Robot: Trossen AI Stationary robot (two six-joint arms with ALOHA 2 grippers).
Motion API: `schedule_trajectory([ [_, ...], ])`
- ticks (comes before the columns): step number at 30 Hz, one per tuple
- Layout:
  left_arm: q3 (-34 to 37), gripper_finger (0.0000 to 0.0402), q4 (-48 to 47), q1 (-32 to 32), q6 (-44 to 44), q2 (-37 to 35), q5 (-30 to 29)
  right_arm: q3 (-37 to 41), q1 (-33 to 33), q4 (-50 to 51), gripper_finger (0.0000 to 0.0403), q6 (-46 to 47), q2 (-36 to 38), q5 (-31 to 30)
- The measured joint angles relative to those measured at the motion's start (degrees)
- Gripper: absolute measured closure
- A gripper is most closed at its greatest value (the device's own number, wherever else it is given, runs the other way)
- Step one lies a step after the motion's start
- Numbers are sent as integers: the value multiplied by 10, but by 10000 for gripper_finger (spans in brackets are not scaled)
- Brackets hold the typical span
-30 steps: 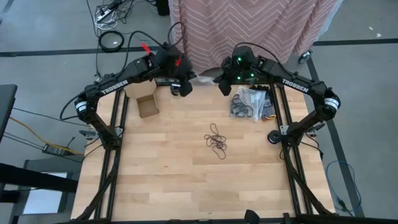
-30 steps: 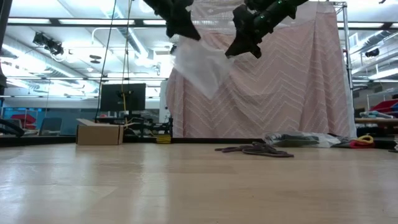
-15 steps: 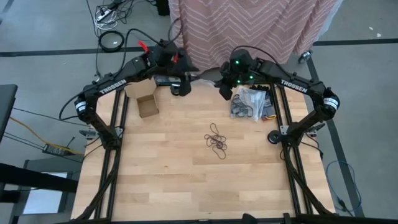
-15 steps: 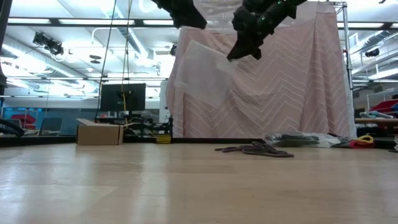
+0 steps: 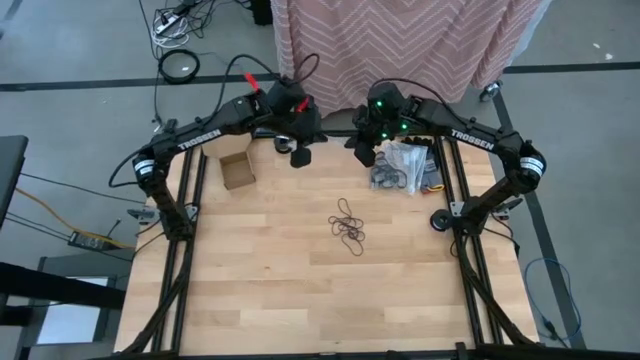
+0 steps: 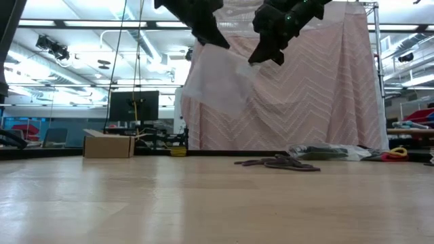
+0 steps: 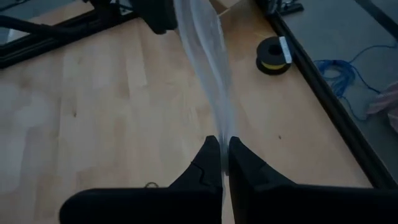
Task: Sort rubber bands
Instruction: Open the transparent zip bag
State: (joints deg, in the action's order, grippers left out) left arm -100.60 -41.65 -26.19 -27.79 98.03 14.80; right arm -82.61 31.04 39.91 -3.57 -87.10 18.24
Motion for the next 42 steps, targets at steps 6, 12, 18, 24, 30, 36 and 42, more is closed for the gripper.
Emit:
schedule_trajectory([
  [6,0,400,-3,5,-23,1,-20,0,-7,7,403,0,-27,37],
  [12,0,401,-15,8,-38,1,-16,0,-23,4,403,0,-49,45],
  [18,0,401,-49,15,-68,6,-12,0,-20,-9,403,4,-48,60],
  [24,0,401,-71,16,-82,15,-5,0,-20,-9,403,4,-48,63],
  [30,0,401,-90,16,-100,25,-30,0,-20,-11,403,5,-48,76],
  [36,0,401,-70,16,-105,28,-34,0,-24,-11,403,10,-48,87],
  [42,0,401,-49,16,-105,28,-29,0,-24,-12,403,10,-48,90],
])
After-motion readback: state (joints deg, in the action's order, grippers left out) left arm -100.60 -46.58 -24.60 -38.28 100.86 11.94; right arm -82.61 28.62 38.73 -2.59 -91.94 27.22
